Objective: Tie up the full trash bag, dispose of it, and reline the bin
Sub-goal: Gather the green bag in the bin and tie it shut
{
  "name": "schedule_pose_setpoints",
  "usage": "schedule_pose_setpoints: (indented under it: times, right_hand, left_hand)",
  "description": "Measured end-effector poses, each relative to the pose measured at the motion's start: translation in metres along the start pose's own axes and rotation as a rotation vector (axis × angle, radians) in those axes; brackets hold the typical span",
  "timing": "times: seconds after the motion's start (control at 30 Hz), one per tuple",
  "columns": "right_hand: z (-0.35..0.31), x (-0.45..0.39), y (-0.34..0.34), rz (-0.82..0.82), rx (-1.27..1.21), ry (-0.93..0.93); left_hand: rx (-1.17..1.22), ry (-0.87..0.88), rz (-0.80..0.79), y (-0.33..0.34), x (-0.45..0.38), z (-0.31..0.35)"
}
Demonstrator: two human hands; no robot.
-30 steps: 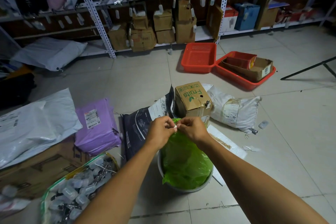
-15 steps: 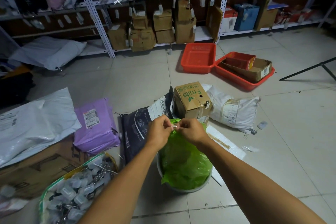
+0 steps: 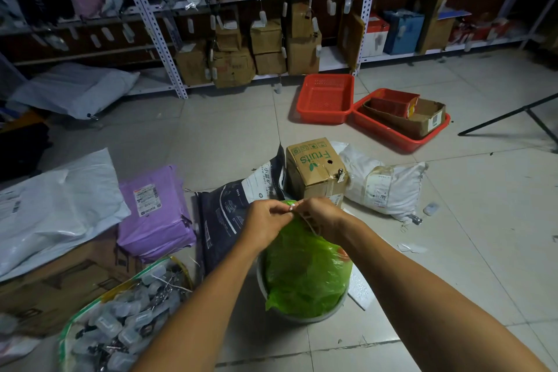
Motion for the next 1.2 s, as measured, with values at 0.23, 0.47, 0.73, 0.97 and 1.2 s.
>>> schedule_pose_setpoints:
  times: [0.23,0.47,0.73,0.97,1.2]
  right_hand:
    - [0.001,0.004,-0.007,-0.070,0.003,-0.083]
    - [0.009,0.001,-0.026,0.147,0.275,-0.269]
    - [0.013,0.007,-0.031,0.309,0.595,-0.389]
    - [0.012,0.011,-0.033,0.375,0.722,-0.392]
    - [0.017,0.007,-0.024,0.481,0.789,-0.416]
  left_hand:
    - [-0.107,0.065,-0.048,-0.002,-0.005,-0.001]
    - [-0.194,0.101,-0.098,-0.010,-0.008,-0.007]
    - [-0.304,0.076,-0.104,-0.016,-0.006,-0.019]
    - [-0.445,0.086,-0.145,-0.016,-0.009,-0.013]
    - [-0.248,-0.022,-0.055,-0.017,-0.008,-0.030]
Point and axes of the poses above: each hand's wrist, its own x-axis away from the middle knuckle, its own y-axis out of the palm, z = x × y, the point moved 4 cm from there along -x, towards the middle knuckle, and after that the axes turned 6 degrees about x, right-handed, at the moved point
